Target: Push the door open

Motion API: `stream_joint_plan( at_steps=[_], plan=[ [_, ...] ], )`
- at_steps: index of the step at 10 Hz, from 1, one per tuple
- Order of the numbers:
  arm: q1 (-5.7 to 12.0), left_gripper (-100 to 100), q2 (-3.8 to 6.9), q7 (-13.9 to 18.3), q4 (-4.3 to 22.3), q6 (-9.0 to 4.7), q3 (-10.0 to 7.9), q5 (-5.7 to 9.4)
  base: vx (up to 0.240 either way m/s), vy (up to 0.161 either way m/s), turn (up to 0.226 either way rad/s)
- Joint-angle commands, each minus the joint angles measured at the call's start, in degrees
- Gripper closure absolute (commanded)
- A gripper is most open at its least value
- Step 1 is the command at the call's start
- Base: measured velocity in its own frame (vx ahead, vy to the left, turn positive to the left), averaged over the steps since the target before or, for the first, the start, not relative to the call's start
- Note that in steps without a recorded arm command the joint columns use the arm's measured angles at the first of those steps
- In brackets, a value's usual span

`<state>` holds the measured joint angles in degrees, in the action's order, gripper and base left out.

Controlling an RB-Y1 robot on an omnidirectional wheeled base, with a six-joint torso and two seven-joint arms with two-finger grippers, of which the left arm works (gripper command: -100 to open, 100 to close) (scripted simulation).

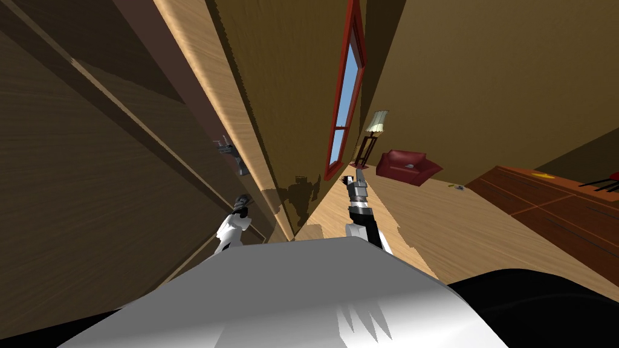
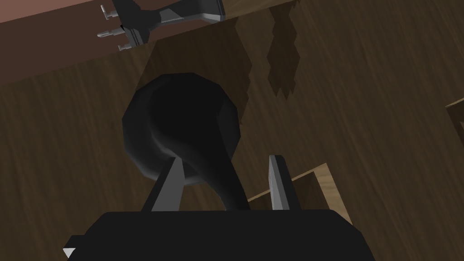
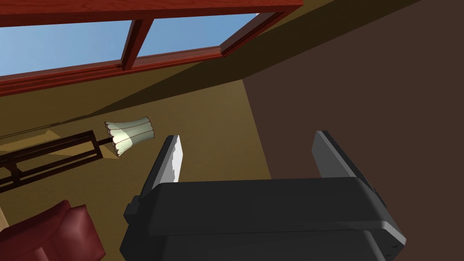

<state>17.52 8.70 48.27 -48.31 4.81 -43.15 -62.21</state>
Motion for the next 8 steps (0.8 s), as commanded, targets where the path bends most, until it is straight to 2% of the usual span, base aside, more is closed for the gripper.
stream_joint_plan(
  at_steps=[1,2,8],
  plan=[
    [-0.47,100,0.17,-2.5,0.3,-2.23,1.46,-2.3,-0.006,0.01,-0.027],
    [-0.47,100,0.17,-2.5,0.3,-2.23,1.04,-2.3,-0.003,0.004,-0.012],
    [-0.47,100,0.17,-2.5,0.3,-2.23,1.46,-2.3,0.001,-0.001,0.002]
  ],
)
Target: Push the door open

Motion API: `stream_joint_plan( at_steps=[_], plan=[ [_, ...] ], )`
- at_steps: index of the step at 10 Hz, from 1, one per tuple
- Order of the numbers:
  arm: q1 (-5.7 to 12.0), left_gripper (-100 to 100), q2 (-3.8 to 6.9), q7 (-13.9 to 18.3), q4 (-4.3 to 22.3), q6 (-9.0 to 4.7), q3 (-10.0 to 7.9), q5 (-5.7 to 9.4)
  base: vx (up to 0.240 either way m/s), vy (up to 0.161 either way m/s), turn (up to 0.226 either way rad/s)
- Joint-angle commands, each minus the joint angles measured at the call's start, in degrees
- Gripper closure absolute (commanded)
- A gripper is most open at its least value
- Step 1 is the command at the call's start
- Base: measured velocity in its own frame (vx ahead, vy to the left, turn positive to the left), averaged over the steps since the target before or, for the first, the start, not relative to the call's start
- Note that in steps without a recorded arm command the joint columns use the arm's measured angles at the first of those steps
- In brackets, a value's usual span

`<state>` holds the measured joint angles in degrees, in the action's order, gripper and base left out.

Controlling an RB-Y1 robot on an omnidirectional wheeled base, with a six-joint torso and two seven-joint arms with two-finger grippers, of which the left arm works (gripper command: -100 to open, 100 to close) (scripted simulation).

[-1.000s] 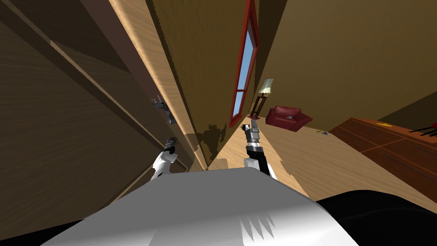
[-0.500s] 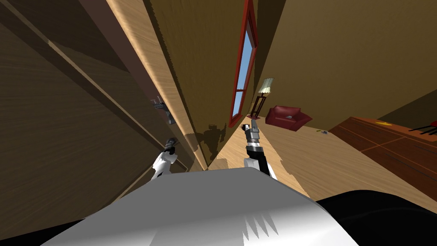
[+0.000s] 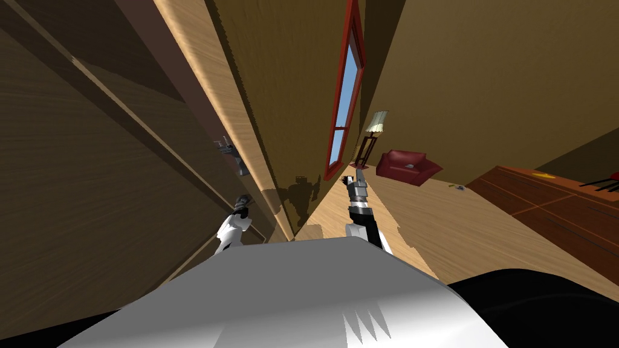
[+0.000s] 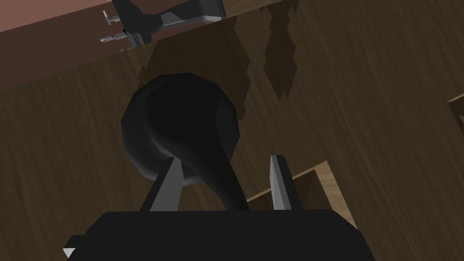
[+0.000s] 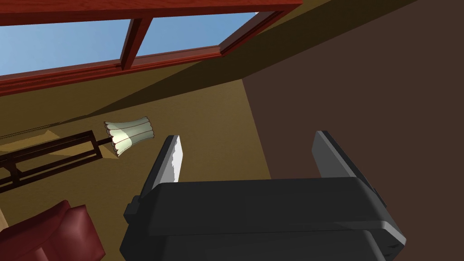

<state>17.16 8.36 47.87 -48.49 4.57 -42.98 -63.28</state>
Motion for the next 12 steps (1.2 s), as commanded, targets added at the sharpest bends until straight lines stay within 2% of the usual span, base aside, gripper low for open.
stream_joint_plan(
  at_steps=[1,2,3,12],
  plan=[
    [-0.11,100,0.5,-2.1,0.5,-1.98,1.29,-1.23,0.003,-0.004,0.012],
    [-0.11,100,0.5,-2.1,0.5,-1.98,1.29,-1.23,0.0,0.0,0.0],
    [-0.74,100,0.61,-1.6,-0.3,-0.12,1.51,3.66,-0.015,-0.006,0.036],
    [-0.53,100,0.61,-6.4,0.3,-3.42,-0.64,8.67,-0.007,0.02,-0.006]
  ],
)
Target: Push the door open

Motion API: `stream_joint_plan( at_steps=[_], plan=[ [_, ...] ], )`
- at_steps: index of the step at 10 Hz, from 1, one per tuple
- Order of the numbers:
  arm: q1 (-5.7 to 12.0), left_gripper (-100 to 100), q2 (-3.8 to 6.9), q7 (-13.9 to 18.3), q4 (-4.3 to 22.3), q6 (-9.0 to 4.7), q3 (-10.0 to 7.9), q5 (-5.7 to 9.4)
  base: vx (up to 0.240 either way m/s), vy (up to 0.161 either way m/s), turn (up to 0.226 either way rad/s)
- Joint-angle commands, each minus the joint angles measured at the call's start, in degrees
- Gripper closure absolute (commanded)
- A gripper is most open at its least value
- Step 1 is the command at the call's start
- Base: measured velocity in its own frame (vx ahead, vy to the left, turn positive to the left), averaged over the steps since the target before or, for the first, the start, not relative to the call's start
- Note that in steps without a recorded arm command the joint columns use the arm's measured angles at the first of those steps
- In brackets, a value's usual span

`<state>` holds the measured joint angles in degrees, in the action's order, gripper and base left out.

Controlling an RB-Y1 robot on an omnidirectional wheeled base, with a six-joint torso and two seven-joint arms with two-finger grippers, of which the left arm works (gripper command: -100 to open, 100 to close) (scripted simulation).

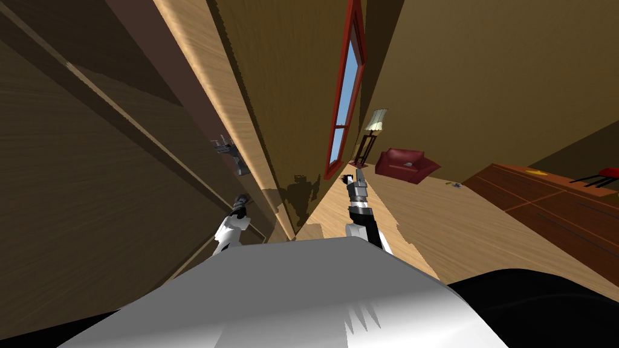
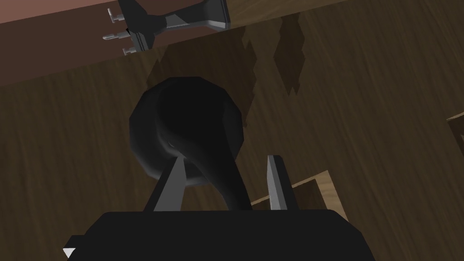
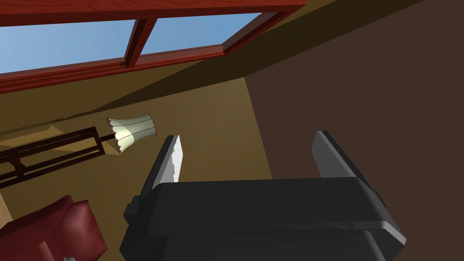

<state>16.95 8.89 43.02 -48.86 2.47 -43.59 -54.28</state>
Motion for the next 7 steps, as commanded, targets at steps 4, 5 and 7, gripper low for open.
stream_joint_plan(
  at_steps=[4,5,7],
  plan=[
    [-0.23,100,0.08,-3.6,1.0,-2.69,-0.91,1.74,-0.003,0.023,-0.009],
    [-0.21,100,0.08,-4.2,1.0,-3.15,-1.21,2.43,-0.01,0.034,-0.021],
    [-0.14,100,0.08,-5.7,1.2,-4.12,-1.84,3.9,-0.007,0.039,-0.021]
  ],
)
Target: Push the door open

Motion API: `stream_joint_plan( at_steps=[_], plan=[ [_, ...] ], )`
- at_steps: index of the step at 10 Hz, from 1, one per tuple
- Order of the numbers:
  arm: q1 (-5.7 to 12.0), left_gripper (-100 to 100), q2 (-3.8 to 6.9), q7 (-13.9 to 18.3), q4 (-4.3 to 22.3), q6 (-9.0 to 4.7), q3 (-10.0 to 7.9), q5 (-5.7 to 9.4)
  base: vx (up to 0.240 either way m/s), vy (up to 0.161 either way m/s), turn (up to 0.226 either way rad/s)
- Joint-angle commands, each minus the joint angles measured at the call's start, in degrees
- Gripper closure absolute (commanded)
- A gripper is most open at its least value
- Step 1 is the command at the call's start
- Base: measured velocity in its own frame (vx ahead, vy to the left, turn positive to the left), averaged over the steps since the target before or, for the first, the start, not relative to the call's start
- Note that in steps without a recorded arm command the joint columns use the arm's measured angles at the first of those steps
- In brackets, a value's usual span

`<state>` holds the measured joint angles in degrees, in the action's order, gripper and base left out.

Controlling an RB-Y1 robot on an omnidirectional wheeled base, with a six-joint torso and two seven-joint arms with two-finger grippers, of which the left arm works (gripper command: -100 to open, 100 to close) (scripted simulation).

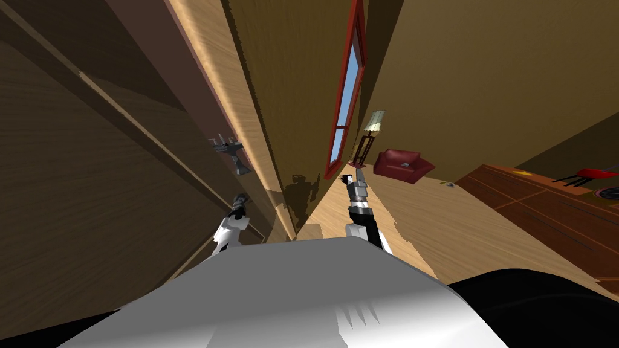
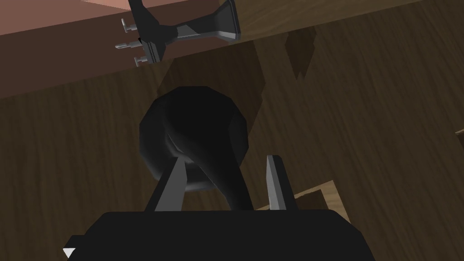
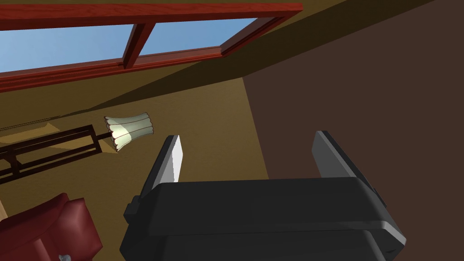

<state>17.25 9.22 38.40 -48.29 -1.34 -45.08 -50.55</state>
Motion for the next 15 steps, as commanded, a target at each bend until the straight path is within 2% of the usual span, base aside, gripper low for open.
stream_joint_plan(
  at_steps=[1,2,3,6,15],
  plan=[
    [-0.41,100,-0.25,-1.9,0.8,-0.87,-0.72,1.03,-0.002,0.046,-0.009],
    [-0.37,100,-0.25,-2.7,0.9,-1.44,-1.09,1.9,-0.003,0.04,-0.014],
    [-0.3,100,-0.25,-4.4,1.1,-2.59,-1.83,3.63,-0.008,0.041,-0.019],
    [-0.19,100,-0.25,-7.0,1.5,-4.31,-2.95,6.25,-0.007,0.037,-0.015],
    [0.2,100,-0.25,-15.9,2.7,-10.4,-6.91,15.5,-0.003,0.041,-0.016]
  ],
)
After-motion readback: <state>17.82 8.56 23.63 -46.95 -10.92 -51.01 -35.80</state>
